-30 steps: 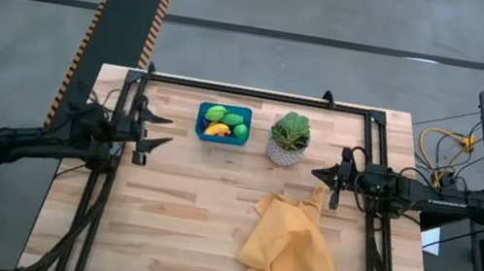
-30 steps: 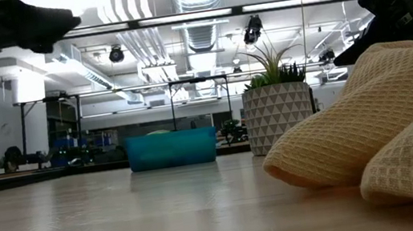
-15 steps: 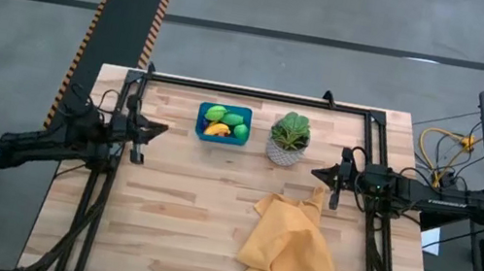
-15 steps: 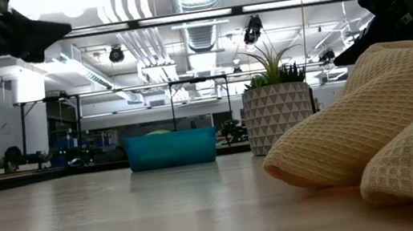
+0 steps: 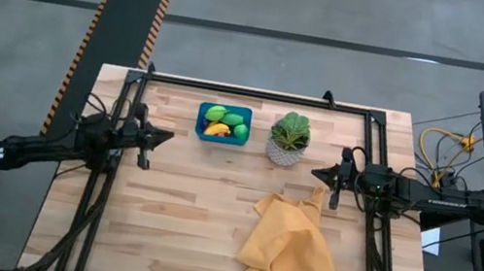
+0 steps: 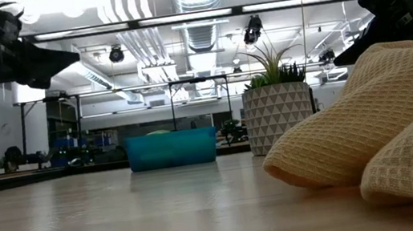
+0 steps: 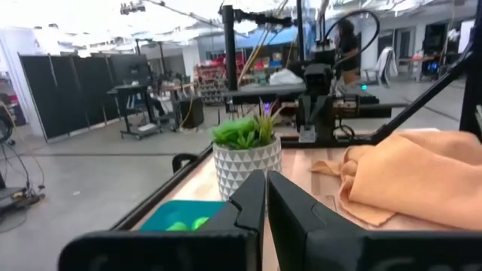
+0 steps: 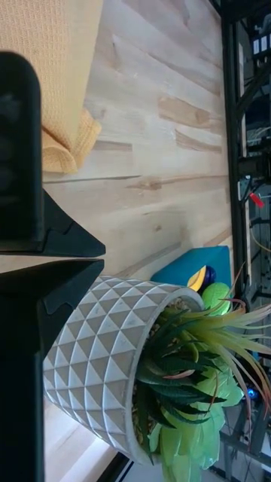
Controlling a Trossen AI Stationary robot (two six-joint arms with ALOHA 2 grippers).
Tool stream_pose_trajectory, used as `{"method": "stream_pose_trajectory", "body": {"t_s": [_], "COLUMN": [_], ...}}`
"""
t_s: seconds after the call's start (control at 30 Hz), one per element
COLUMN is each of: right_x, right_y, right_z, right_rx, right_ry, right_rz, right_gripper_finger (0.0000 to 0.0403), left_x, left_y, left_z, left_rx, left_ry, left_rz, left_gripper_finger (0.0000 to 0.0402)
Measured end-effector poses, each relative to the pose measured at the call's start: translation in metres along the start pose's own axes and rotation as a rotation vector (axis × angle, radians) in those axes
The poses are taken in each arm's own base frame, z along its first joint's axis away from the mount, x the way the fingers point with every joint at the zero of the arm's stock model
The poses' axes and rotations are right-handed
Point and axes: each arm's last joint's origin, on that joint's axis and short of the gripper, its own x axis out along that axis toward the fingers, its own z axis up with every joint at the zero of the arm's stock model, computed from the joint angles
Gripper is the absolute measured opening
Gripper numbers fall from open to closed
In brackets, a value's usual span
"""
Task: Pick and placing Produce into tupperware
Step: Return to Home Position
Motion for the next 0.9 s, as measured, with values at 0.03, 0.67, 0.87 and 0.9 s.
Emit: {"method": "stream_pose_trajectory", "body": {"t_s": [0.03,0.67,0.87,0.9], "right_x": [0.000,0.000,0.000,0.000], "right_y": [0.000,0.000,0.000,0.000], "right_z": [0.000,0.000,0.000,0.001], "right_rx": [0.000,-0.001,-0.022,-0.024], "right_ry": [0.000,0.001,-0.002,-0.009], "right_rz": [0.000,0.000,0.000,0.000], "right_gripper_finger": [0.0009,0.0009,0.0009,0.0009], "left_x": [0.000,-0.001,-0.001,-0.001], "left_y": [0.000,-0.015,-0.016,-0.016], "left_z": [-0.001,-0.011,-0.012,-0.012], "left_rx": [-0.001,-0.004,0.017,0.015], "left_ry": [-0.008,0.013,0.021,0.023], "left_rz": [-0.004,-0.064,-0.069,-0.065], "left_gripper_finger": [0.0000,0.0000,0.0000,0.0000]}}
